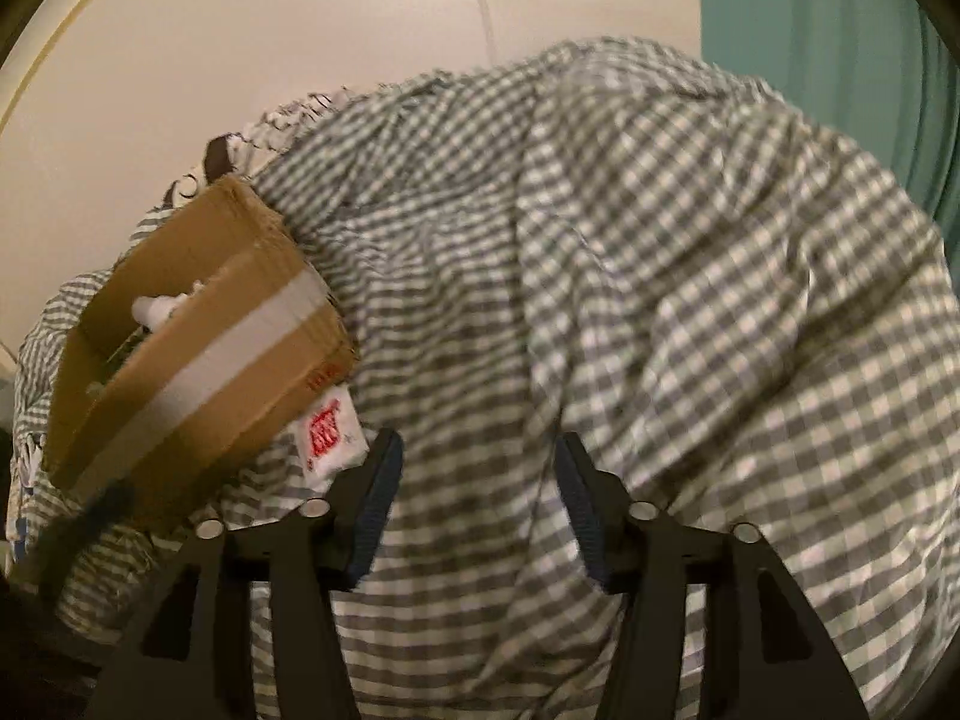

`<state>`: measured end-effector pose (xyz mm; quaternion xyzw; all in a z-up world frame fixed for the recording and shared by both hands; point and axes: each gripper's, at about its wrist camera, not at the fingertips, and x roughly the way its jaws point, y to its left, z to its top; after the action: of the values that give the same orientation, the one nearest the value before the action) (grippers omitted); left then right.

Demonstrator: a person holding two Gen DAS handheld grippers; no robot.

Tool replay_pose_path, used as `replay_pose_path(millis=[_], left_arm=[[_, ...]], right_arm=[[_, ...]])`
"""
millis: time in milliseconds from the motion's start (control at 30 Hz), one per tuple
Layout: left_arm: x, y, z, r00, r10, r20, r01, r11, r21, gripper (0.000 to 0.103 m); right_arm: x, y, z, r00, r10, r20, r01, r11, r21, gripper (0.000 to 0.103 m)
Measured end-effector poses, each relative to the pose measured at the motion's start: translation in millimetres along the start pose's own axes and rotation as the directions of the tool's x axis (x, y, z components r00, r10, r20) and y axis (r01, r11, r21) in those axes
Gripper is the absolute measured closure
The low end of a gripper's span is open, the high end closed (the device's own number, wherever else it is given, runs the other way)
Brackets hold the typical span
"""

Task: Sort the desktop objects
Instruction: 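Move left tool to the red-printed sachet and grasp it, then carry the red sachet into the cardboard box and open left tool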

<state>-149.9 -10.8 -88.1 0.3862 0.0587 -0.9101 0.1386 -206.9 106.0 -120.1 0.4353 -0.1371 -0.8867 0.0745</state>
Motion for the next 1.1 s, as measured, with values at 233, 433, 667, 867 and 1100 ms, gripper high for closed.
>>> replay_pose_path(millis=[233, 433, 667, 867, 1100], left_arm=[[88.5, -5.6, -4.9, 0.991, 0.125, -0.045, -0.121, 0.990, 0.076, 0.007], [115.3, 7.4, -5.1, 0.989, 0.144, -0.034, -0.143, 0.990, 0.012, 0.029], [97.3, 12.9, -8.7, 0.994, 0.101, -0.035, -0.101, 0.995, 0.005, 0.087], [47.7, 20.6, -12.5, 0.999, 0.053, -0.007, -0.054, 0.997, -0.047, 0.099], [-29.8, 20.1, 6.5, 0.994, -0.034, 0.107, 0.042, 0.997, -0.072, 0.100]], right_arm=[[28.0, -2.0, -1.6, 0.996, -0.029, -0.080, 0.027, 0.999, -0.020, 0.009], [28.4, -3.3, 3.1, 0.997, -0.057, -0.052, 0.055, 0.998, -0.033, 0.006], [30.6, -2.1, 0.1, 0.996, -0.072, -0.060, 0.070, 0.997, -0.038, 0.006], [18.8, 7.9, -8.4, 0.992, -0.118, -0.035, 0.116, 0.991, -0.064, 0.006], [-34.1, 34.5, -6.7, 0.998, -0.029, 0.057, 0.033, 0.998, -0.058, 0.006]])
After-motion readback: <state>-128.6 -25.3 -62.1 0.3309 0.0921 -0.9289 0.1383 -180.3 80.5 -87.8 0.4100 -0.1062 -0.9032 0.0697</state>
